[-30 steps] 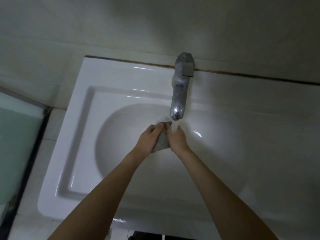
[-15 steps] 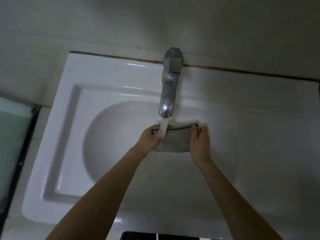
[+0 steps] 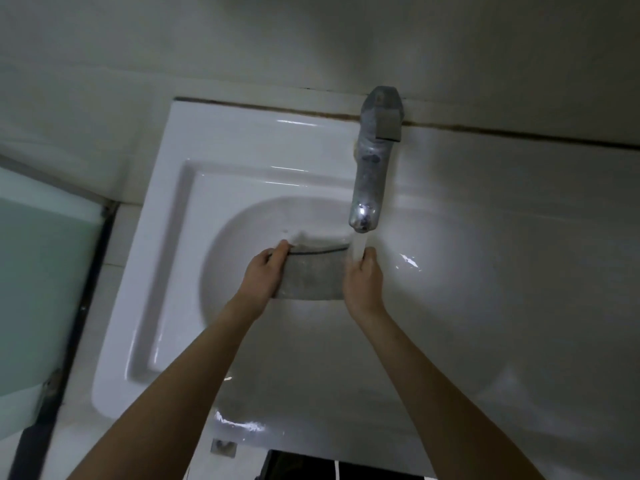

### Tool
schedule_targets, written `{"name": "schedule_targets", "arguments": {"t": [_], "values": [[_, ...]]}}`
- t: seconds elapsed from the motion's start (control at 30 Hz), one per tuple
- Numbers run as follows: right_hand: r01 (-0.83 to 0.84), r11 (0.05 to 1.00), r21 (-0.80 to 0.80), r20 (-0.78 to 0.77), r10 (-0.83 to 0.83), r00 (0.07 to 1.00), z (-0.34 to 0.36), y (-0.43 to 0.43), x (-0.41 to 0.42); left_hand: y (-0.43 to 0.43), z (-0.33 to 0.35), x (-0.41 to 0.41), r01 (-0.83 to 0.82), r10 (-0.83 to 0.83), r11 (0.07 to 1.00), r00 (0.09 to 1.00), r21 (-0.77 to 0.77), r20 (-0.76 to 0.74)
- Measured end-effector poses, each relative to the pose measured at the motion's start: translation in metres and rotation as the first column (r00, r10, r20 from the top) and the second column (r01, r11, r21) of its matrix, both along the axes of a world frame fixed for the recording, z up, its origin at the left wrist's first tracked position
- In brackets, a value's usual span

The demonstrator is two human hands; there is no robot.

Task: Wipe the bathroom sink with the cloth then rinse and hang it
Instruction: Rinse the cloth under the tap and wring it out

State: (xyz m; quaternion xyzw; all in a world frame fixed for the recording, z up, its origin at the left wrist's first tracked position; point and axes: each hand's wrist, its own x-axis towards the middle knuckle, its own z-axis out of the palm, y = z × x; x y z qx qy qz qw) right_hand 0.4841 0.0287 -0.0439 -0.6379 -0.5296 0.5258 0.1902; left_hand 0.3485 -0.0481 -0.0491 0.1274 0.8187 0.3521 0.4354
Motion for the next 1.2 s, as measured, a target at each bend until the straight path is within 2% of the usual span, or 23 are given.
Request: {"name": "schedule_targets", "arguments": {"t": [0.13, 0.27, 0.43, 0.53, 0.63, 0.73, 0.8, 0.83, 0.9, 0.97, 1.07, 1.2], "values": [[0.014, 0.997, -0.081, -0.057, -0.019, 0.998, 0.003, -0.005, -0.006, -0.007, -0.003, -0.012, -0.013, 0.013, 1.000, 1.000, -0.001, 0.020], [0.059, 0.992, -0.109, 0.020, -0.057, 0.998, -0.003, 0.010, 0.024, 0.014, -0.006, 0.016, 0.020, -0.020, 1.000, 0.996, 0.009, 0.082], [0.089, 0.996, 0.002, 0.133, -0.088, 0.987, -0.002, 0.034, 0.081, 0.049, -0.010, 0.069, 0.074, -0.077, 0.997, 0.970, 0.023, 0.230], [0.102, 0.995, 0.017, 0.152, -0.104, 0.983, -0.003, 0.041, 0.100, 0.057, -0.012, 0.083, 0.085, -0.091, 0.996, 0.945, 0.031, 0.313], [0.172, 0.984, -0.055, 0.092, -0.167, 0.982, -0.001, 0.039, 0.091, 0.056, -0.015, 0.080, -0.022, 0.022, 1.000, 0.944, -0.004, 0.329], [0.212, 0.965, -0.154, -0.051, -0.222, 0.974, 0.010, 0.029, 0.052, 0.055, -0.018, 0.072, -0.272, 0.240, 0.962, 0.828, -0.011, 0.507], [0.119, 0.981, -0.155, -0.133, -0.140, 0.981, 0.016, 0.012, 0.024, 0.051, -0.018, 0.070, -0.350, 0.281, 0.937, 0.718, -0.019, 0.636], [0.040, 0.994, -0.102, -0.115, -0.052, 0.992, 0.018, 0.003, 0.012, 0.049, -0.019, 0.069, -0.350, 0.261, 0.937, 0.691, -0.004, 0.674], [-0.152, 0.987, 0.045, 0.083, 0.148, 0.985, 0.016, -0.008, 0.000, 0.046, -0.020, 0.071, -0.340, 0.245, 0.941, 0.695, 0.009, 0.676], [-0.200, 0.975, 0.092, 0.232, 0.175, 0.957, 0.013, 0.000, -0.005, 0.045, -0.021, 0.076, -0.416, 0.315, 0.909, 0.658, -0.019, 0.684], [-0.178, 0.982, 0.058, 0.259, 0.158, 0.953, 0.006, 0.026, -0.003, 0.045, -0.017, 0.084, -0.461, 0.369, 0.886, 0.650, -0.041, 0.664], [-0.135, 0.980, 0.143, 0.269, 0.093, 0.959, 0.007, 0.006, 0.002, 0.043, -0.022, 0.070, -0.447, 0.401, 0.893, 0.750, -0.044, 0.525]]}}
